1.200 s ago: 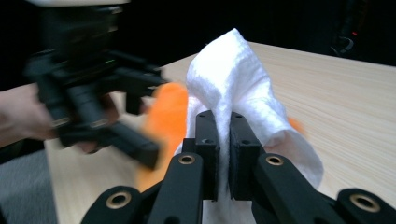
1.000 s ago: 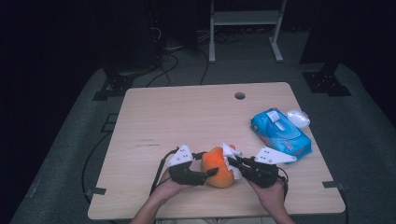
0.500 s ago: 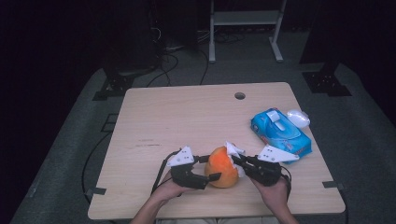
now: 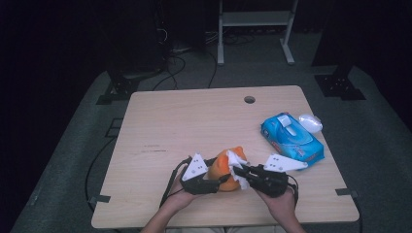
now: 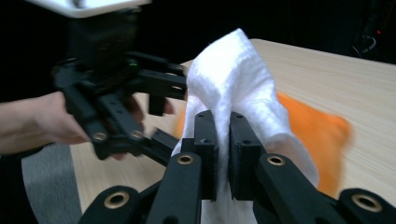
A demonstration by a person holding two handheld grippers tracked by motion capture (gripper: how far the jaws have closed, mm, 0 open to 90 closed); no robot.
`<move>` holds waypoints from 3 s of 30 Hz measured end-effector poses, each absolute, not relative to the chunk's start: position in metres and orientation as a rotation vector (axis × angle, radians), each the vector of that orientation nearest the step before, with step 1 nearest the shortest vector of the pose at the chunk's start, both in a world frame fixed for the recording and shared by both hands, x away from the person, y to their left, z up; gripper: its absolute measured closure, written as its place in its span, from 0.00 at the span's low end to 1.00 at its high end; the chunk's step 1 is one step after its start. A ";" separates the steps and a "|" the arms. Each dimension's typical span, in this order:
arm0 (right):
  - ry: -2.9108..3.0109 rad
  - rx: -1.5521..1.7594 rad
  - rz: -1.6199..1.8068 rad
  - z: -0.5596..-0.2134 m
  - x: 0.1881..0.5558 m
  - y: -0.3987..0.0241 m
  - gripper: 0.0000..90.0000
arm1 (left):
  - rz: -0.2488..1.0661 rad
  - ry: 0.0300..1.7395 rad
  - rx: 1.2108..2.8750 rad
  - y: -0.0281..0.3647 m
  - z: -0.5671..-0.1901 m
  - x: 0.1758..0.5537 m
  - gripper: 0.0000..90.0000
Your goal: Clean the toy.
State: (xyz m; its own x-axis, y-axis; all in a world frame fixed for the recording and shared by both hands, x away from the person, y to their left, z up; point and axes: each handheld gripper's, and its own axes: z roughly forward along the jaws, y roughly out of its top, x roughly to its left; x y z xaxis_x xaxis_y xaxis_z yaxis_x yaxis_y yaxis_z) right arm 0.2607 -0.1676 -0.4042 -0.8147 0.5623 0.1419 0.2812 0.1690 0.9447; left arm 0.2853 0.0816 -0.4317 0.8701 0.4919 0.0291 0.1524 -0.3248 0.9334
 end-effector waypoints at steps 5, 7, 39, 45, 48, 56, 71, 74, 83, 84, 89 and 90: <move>2.172 0.859 1.692 -0.404 0.268 -0.176 0.92 | 0.357 0.427 1.935 0.078 -0.433 0.280 0.42; 2.152 0.946 1.680 -0.407 0.276 -0.189 0.91 | 0.354 0.387 1.949 0.075 -0.434 0.276 0.41; 2.255 0.731 1.619 -0.397 0.255 -0.168 0.92 | 0.285 0.326 1.971 0.069 -0.440 0.273 0.40; 2.187 0.921 1.571 -0.411 0.280 -0.194 0.92 | 0.257 0.324 1.965 0.070 -0.441 0.275 0.41; 2.170 1.012 1.590 -0.417 0.287 -0.208 0.92 | 0.252 0.321 1.946 0.069 -0.442 0.277 0.39; 2.232 0.865 1.644 -0.408 0.277 -0.188 0.92 | 0.267 0.303 1.973 0.068 -0.441 0.273 0.39; 2.168 1.125 1.582 -0.429 0.301 -0.226 0.92 | 0.242 0.296 1.969 0.077 -0.444 0.277 0.40; 2.151 1.117 1.617 -0.425 0.296 -0.225 0.92 | 0.228 0.313 1.957 0.081 -0.445 0.278 0.40; 2.177 1.104 1.594 -0.432 0.297 -0.220 0.91 | 0.231 0.332 1.941 0.081 -0.446 0.283 0.40; 2.178 1.122 1.590 -0.435 0.297 -0.222 0.92 | 0.224 0.340 1.939 0.082 -0.447 0.284 0.40; 2.186 1.032 1.664 -0.423 0.286 -0.209 0.92 | 0.223 0.373 1.925 0.087 -0.447 0.286 0.40; 2.193 0.995 1.667 -0.419 0.283 -0.205 0.92 | 0.221 0.379 1.921 0.088 -0.448 0.288 0.40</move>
State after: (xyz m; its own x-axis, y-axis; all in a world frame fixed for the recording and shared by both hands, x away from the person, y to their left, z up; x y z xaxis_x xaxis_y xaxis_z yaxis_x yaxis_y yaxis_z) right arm 0.2831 -0.2052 -0.4190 -0.7490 0.6234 0.2243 0.3831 0.1312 0.9143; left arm 0.2880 0.0880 -0.4476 0.9312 0.3636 -0.0256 0.1574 -0.3378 0.9280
